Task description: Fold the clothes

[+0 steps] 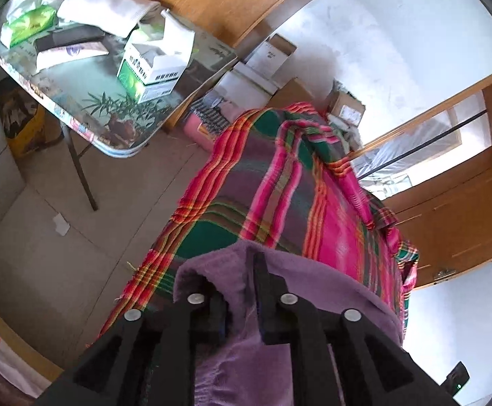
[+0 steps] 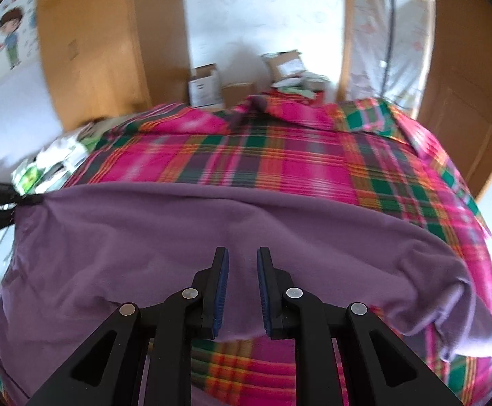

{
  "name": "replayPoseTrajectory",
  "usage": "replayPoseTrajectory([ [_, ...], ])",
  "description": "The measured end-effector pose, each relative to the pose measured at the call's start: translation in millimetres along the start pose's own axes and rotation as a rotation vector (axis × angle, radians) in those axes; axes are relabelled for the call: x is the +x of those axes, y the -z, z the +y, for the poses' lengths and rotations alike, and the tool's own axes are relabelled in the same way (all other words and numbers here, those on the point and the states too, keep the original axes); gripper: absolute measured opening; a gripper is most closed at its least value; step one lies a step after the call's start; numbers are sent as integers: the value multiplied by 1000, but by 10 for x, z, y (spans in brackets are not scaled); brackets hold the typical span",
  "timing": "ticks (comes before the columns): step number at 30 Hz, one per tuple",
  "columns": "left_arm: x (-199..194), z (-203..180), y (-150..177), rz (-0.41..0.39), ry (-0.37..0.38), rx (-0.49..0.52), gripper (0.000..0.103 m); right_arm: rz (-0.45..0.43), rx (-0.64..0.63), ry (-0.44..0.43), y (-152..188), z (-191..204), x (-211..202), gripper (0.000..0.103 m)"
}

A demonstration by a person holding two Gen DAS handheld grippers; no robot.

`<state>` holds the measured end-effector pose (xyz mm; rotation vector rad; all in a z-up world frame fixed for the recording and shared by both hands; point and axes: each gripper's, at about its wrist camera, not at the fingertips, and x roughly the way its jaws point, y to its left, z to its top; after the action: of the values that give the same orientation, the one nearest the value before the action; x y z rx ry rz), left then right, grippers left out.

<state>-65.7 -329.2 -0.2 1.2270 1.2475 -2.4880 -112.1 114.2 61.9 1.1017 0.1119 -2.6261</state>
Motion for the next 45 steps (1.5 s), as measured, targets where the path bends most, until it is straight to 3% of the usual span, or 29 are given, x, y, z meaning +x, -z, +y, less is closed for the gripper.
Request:
replayPoseTrajectory([
  [8, 48, -35, -49, 16, -32, -22, 15, -55, 143, 123, -6, -771, -266, 21],
  [16, 149, 43, -57, 45, -52, -64, 16, 5, 293, 251, 127, -1608, -294, 21],
  [21, 76, -52, -64, 108, -58, 6, 31, 10, 355, 307, 227, -1956, -427, 21],
  [29, -311, -270, 79, 25, -72, 58, 33, 10, 376, 384, 397, -2318, -701, 22],
  [31, -407, -325, 115, 4, -75, 71, 33, 27, 383, 398, 480, -2425, -740, 27],
  [33, -504, -379, 151, -17, -78, 84, 33, 47, 416, 388, 583, -2560, -763, 36],
  [37, -621, -686, 283, -41, -55, 154, 33, 48, 465, 302, 745, -2694, -769, 37],
  [41, -401, -1231, 599, 49, 36, 293, 33, 80, 440, 206, 833, -2661, -698, 38],
  [45, -40, -1637, 947, 163, 71, 421, 33, 90, 404, 167, 910, -2635, -688, 39],
])
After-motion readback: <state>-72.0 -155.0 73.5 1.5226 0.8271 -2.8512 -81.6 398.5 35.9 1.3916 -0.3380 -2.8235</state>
